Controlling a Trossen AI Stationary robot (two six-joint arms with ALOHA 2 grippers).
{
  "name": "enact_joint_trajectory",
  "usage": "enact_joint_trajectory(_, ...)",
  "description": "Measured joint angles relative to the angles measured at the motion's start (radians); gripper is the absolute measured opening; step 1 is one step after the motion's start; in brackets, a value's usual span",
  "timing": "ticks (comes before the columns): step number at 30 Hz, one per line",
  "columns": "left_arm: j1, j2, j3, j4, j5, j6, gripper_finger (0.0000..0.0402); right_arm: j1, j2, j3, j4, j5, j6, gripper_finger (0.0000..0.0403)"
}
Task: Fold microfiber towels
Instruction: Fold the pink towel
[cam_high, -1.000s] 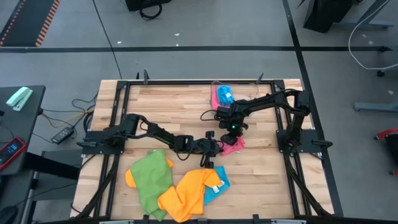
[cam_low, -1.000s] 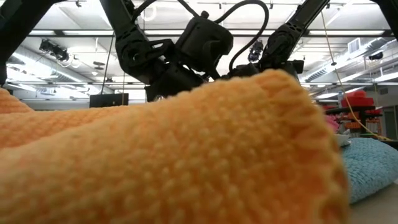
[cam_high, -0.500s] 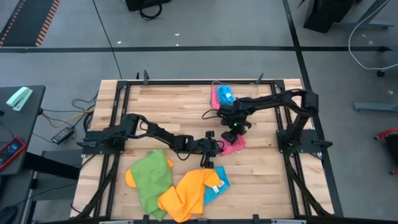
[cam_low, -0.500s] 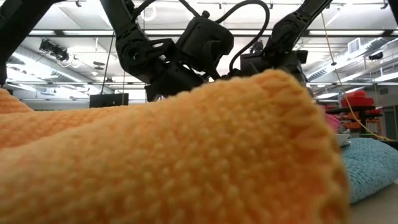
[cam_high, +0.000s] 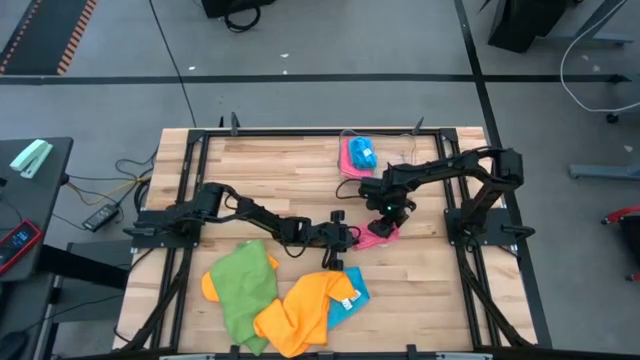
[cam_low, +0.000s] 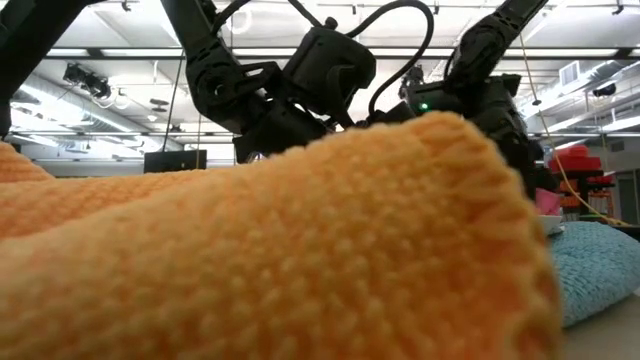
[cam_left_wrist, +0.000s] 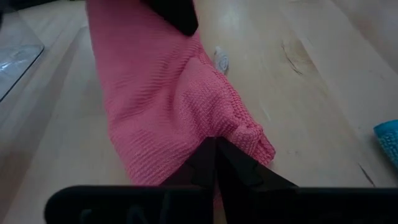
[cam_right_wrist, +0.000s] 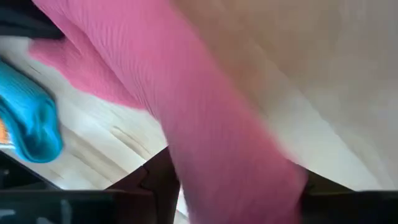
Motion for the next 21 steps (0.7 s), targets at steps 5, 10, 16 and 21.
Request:
enact_joint_trajectory(5,0.0,0.0,0.0,0.001,0.0,0.0,0.0015,0.014,-0.04,-0.016,-0.007,0.006,0.014,0.0177)
enact_joint_trajectory(10,0.0,0.001,-0.001,0.001,0.0,0.0,0.0011,0.013,-0.109,-0.016,0.02,0.076,0.014,0.0177)
enact_joint_trajectory(16,0.0,0.002,-0.001,-0.001,-0.001,0.0,0.0026,0.013,-0.101,-0.016,0.111,0.088,0.015,0.0164)
enact_joint_trajectory(21,0.0,0.002,-0.001,-0.007,-0.001,0.0,0.0021,0.011,-0.081,-0.016,0.115,0.152,0.047,0.014)
